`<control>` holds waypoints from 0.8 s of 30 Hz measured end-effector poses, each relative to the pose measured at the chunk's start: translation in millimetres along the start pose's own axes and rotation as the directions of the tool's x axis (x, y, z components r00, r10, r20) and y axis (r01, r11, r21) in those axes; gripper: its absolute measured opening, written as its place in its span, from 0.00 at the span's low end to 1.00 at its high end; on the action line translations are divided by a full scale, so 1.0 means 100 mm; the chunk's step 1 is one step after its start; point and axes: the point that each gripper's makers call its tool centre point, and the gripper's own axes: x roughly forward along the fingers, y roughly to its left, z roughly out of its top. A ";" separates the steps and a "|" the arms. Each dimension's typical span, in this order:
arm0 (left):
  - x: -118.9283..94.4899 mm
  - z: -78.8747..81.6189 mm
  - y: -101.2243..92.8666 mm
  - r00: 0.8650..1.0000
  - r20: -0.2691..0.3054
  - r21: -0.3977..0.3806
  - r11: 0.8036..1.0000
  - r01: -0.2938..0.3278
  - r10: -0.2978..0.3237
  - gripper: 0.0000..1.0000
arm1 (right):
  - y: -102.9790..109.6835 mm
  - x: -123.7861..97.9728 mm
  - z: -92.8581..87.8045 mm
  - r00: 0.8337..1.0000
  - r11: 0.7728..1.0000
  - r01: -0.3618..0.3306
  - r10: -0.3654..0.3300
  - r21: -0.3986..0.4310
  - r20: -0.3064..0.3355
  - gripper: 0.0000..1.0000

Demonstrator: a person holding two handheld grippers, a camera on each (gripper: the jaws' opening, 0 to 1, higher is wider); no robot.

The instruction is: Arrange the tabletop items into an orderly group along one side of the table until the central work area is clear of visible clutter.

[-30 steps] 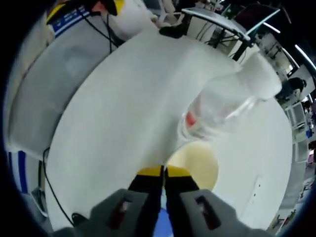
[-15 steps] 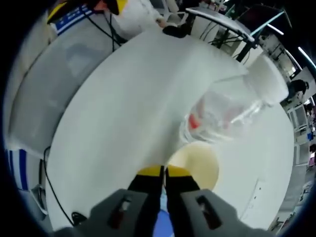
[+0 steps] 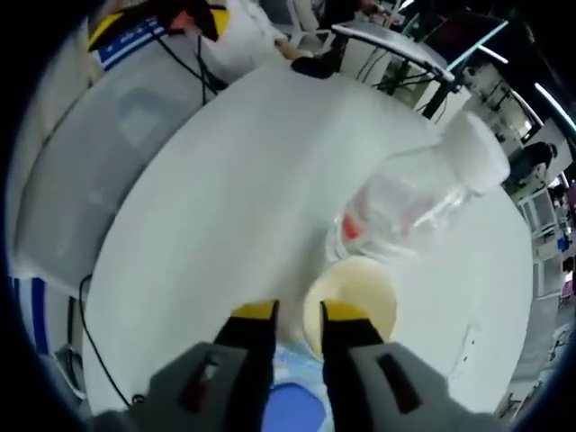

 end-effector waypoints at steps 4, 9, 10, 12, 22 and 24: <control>0.01 0.02 0.00 1.000 -0.001 0.007 1.000 0.002 -0.002 0.67 | 0.00 -0.06 0.04 0.999 0.999 0.017 -0.019 0.034 0.041 0.22; 0.03 0.06 -0.02 1.000 0.001 0.015 1.000 0.009 -0.009 0.68 | 0.03 -0.13 0.08 0.996 0.997 0.039 -0.044 0.070 0.076 0.31; 0.03 0.06 -0.03 1.000 0.002 0.016 1.000 0.010 -0.010 0.68 | 0.04 -0.14 0.09 0.995 0.996 0.046 -0.052 0.074 0.080 0.34; 0.04 0.07 -0.03 1.000 0.001 0.020 1.000 0.013 -0.013 0.68 | 0.04 -0.18 0.10 0.994 0.995 0.057 -0.064 0.083 0.089 0.38; 0.07 0.11 -0.09 1.000 -0.006 0.041 0.999 0.031 -0.031 0.69 | 0.09 -0.37 0.18 0.980 0.983 0.105 -0.128 0.148 0.155 0.49; 0.08 0.13 -0.10 0.999 -0.007 0.049 0.998 0.033 -0.033 0.69 | 0.09 -0.42 0.20 0.974 0.979 0.117 -0.146 0.166 0.174 0.51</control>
